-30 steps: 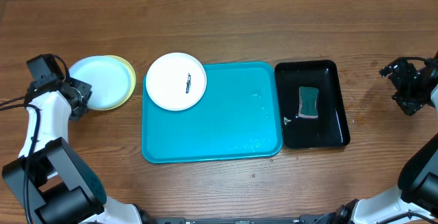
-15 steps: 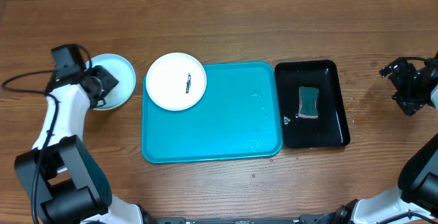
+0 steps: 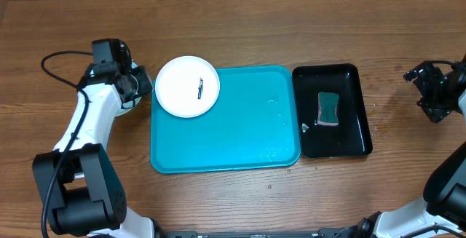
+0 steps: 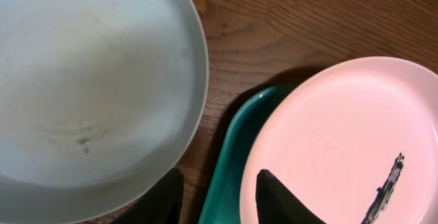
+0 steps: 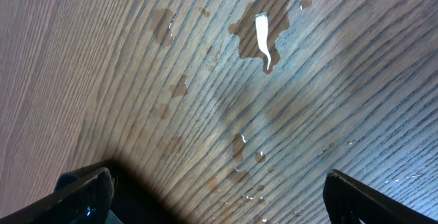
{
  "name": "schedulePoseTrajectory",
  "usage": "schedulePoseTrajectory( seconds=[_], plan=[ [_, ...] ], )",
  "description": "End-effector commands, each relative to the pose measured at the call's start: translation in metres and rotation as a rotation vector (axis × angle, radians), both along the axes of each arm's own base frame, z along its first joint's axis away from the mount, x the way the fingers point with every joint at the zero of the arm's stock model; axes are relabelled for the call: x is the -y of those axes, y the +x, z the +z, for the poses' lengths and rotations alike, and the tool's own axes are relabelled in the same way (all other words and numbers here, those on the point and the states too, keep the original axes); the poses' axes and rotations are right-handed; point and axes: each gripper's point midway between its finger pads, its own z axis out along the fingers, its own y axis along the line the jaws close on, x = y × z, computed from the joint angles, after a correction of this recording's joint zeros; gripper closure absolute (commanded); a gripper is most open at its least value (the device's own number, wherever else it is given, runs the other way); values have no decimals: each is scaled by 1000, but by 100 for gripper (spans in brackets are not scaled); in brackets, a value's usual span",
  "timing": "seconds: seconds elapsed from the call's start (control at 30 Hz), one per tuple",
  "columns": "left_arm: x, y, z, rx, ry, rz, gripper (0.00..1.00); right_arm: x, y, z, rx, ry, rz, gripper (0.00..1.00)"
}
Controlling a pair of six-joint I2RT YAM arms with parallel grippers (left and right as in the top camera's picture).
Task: Clean dirty plates on tray and stack at the side
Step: 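Move the left gripper to the black-marked white plate and grip its rim, then slide the marked white plate with the left gripper to the teal tray's center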
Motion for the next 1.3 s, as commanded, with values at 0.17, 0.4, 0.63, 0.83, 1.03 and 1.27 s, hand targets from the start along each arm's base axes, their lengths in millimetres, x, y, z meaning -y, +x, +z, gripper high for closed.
schedulePoseTrajectory(
  seconds=[0.17,0.4,0.63,0.83,1.03,1.27],
  plan=[
    [12,-4,-11,-16,2,-48,53,3,5,11,28,-12,-8,0],
    [15,-2,-37,-37,-8,-62,51,3,5,11,28,-12,-8,0],
    [29,4,-64,-55,-73,-127,58,3,5,11,28,-12,-8,0],
    [30,6,-66,-50,-75,-134,71,4,5,11,29,-12,-8,0],
    [29,6,-65,-49,-75,-134,74,3,5,11,28,-12,-8,0],
    [31,10,-56,-54,-73,-143,71,4,5,11,29,-12,-8,0]
  ],
)
